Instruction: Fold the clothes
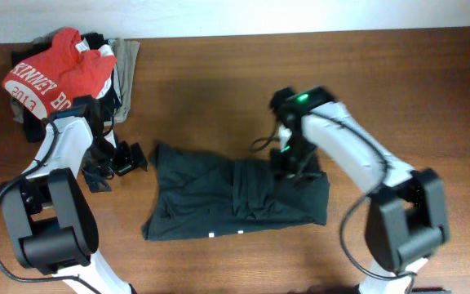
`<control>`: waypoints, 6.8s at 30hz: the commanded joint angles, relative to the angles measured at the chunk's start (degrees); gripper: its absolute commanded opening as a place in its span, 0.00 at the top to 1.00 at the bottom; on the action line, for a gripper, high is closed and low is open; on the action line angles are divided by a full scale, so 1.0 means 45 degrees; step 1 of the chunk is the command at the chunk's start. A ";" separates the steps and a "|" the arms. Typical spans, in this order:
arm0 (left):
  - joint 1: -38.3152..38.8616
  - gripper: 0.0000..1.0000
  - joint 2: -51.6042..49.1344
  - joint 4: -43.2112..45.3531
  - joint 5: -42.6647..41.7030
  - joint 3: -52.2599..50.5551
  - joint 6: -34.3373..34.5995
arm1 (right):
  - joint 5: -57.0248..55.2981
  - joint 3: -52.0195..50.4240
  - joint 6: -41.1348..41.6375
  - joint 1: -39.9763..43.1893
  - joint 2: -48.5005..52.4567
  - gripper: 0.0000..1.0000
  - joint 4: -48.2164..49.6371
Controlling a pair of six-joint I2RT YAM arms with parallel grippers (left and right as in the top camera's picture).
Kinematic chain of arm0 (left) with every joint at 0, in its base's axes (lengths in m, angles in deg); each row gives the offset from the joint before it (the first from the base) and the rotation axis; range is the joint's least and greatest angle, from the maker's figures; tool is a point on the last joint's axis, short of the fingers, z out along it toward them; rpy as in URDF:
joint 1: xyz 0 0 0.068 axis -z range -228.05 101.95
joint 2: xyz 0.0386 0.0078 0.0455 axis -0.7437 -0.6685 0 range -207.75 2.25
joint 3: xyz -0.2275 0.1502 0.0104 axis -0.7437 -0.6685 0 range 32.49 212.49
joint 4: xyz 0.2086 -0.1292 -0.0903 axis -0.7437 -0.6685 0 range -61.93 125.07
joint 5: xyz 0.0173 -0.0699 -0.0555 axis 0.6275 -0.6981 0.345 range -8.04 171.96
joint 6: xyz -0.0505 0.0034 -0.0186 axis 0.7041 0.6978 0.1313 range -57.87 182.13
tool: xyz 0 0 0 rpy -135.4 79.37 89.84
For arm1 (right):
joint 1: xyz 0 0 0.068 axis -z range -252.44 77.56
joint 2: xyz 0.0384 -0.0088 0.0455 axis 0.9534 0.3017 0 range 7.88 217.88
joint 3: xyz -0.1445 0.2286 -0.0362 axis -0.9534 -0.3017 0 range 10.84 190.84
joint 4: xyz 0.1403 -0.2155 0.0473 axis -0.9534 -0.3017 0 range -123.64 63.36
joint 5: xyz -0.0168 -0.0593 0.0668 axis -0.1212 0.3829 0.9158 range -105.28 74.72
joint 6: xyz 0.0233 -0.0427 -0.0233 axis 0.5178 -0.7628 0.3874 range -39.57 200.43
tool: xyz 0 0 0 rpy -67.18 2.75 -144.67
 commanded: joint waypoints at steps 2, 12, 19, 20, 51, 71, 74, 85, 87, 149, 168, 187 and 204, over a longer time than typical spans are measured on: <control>0.0053 0.01 0.0034 -0.0005 -0.0131 0.0146 0.0170 | -0.0481 0.0034 -0.1326 0.0952 -0.0442 0.22 -0.0573; 0.0053 0.01 0.0034 0.0078 -0.0136 0.0146 0.0170 | 0.1443 -0.4794 -0.1273 -0.0053 -0.0389 0.83 0.3186; 0.0053 0.01 0.0034 0.0068 -0.0136 0.0146 0.0170 | 0.1229 -0.5027 -0.1268 0.0175 -0.0665 0.96 0.1399; 0.0053 0.01 0.0034 0.0073 -0.0136 0.0146 0.0170 | 0.1214 -0.4629 -0.1277 0.0389 -0.0835 0.96 0.1166; 0.0053 0.01 0.0029 -0.0049 -0.0189 0.0146 0.0155 | -0.2832 -0.1418 -0.0165 0.0937 -0.1865 0.03 0.0719; 0.0894 0.01 -0.0452 0.1481 -0.5877 -0.2730 -0.4124 | -0.3395 -0.1443 -0.1044 0.4949 -0.1836 0.01 0.0860; 0.1486 0.01 -0.0452 0.1821 -0.6013 -0.3147 -0.3827 | -0.3395 -0.1438 -0.1039 0.4949 -0.1836 0.01 0.0860; 0.1316 0.99 -0.0447 0.1603 -0.1957 -0.2055 -0.1151 | -0.3395 -0.1443 -0.1039 0.4949 -0.1836 0.01 0.0568; 0.0651 0.99 -0.0447 0.0573 -0.1064 -0.0719 -0.0879 | -0.3395 -0.1443 -0.1039 0.4949 -0.1836 0.01 0.0559; 1.0132 0.27 0.1039 -0.0364 -0.0539 0.4867 -0.1530 | -0.1171 -0.4002 -0.2565 0.8505 -0.1078 0.01 0.3633; 0.9364 0.31 -0.2079 0.1724 -0.5775 0.4872 -0.1972 | -0.1175 -0.4002 -0.2565 0.8505 -0.1078 0.01 0.3492; 1.2468 0.60 -0.2137 0.1049 -0.6300 0.4959 -0.2040 | -0.0889 -0.4002 -0.2560 0.8510 -0.1078 0.01 0.3594; 0.6853 0.30 -0.0894 -0.7606 -0.1141 0.8485 -0.2841 | -0.0894 -0.4002 -0.2560 0.8510 -0.1078 0.01 0.3789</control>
